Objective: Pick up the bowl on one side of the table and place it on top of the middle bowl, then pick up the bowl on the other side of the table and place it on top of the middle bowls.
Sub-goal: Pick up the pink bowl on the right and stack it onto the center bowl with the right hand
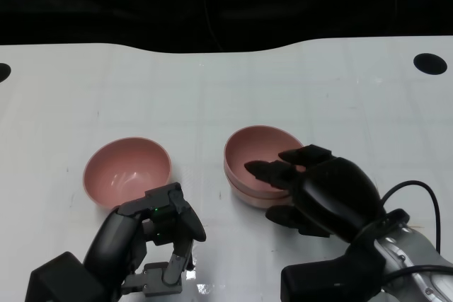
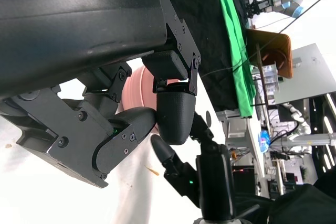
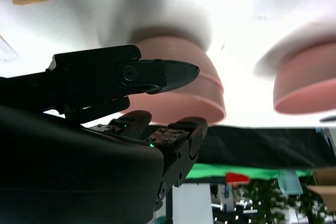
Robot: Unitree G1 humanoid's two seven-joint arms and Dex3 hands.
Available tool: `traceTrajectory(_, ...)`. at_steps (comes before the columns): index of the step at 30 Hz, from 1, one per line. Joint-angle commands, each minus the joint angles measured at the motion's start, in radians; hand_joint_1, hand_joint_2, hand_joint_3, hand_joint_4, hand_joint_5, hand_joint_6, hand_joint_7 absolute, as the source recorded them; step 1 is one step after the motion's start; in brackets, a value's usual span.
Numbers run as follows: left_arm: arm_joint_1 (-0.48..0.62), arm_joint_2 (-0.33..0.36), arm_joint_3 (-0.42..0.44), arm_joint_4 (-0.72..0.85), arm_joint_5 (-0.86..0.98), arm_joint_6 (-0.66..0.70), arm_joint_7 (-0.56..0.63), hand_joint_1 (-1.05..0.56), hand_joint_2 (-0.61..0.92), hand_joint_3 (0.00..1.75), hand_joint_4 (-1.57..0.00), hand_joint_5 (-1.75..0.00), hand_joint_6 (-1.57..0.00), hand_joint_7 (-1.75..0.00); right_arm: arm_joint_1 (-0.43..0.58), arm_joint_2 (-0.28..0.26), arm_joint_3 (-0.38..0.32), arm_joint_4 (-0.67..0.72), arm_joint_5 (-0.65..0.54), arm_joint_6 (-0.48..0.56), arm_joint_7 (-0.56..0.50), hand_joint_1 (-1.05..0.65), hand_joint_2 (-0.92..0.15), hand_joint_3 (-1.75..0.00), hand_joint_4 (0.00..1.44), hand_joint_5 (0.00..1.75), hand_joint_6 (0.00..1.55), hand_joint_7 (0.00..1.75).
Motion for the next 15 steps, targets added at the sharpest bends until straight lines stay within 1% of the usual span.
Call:
traceTrajectory(1,0.001,0.011,0.010,0.011,-0.006,-0.010,-0.003,-0.20,0.45,1.26,-0.80,-1.75,-0.77,-1.40,0.037,-0.015,-0.042,-0.059,0.046,-0.020,-0.010,-0.67,-0.92,-0.31,0.22,0.29,0.35,0.00)
traceTrajectory(5,0.002,0.012,0.009,0.009,-0.001,-0.010,0.000,-0.20,0.45,1.25,-0.80,-1.75,-0.77,-1.40,0.070,-0.021,-0.079,-0.103,0.094,-0.046,-0.006,-0.63,-0.92,-0.30,0.23,0.33,0.36,0.01)
traceTrajectory(9,0.002,0.012,0.009,0.009,-0.001,-0.010,0.000,-0.20,0.45,1.25,-0.80,-1.75,-0.77,-1.40,0.078,-0.021,-0.090,-0.113,0.103,-0.055,0.000,-0.63,-0.92,-0.31,0.22,0.35,0.36,0.01)
traceTrajectory(10,0.000,0.011,0.010,0.014,-0.002,-0.013,0.000,-0.20,0.45,1.25,-0.80,-1.75,-0.77,-1.40,0.100,-0.026,-0.109,-0.116,0.130,-0.103,-0.038,-0.62,-0.92,-0.31,0.22,0.35,0.36,0.01)
traceTrajectory(11,-0.002,0.011,0.010,0.017,-0.004,-0.015,-0.001,-0.20,0.45,1.26,-0.80,-1.75,-0.77,-1.41,0.119,-0.029,-0.125,-0.115,0.153,-0.148,-0.075,-0.57,-0.92,-0.25,0.24,0.48,0.43,0.04)
traceTrajectory(13,-0.004,0.010,0.011,0.022,-0.007,-0.020,-0.003,-0.19,0.45,1.26,-0.80,-1.75,-0.77,-1.41,0.146,-0.033,-0.152,-0.096,0.178,-0.234,-0.147,-0.52,-0.92,-0.23,0.25,0.64,0.49,0.07)
traceTrajectory(15,-0.006,0.009,0.012,0.022,-0.010,-0.017,-0.004,-0.19,0.45,1.26,-0.80,-1.75,-0.77,-1.41,0.155,-0.031,-0.167,-0.072,0.181,-0.285,-0.191,-0.50,-0.92,-0.22,0.25,0.71,0.51,0.08)
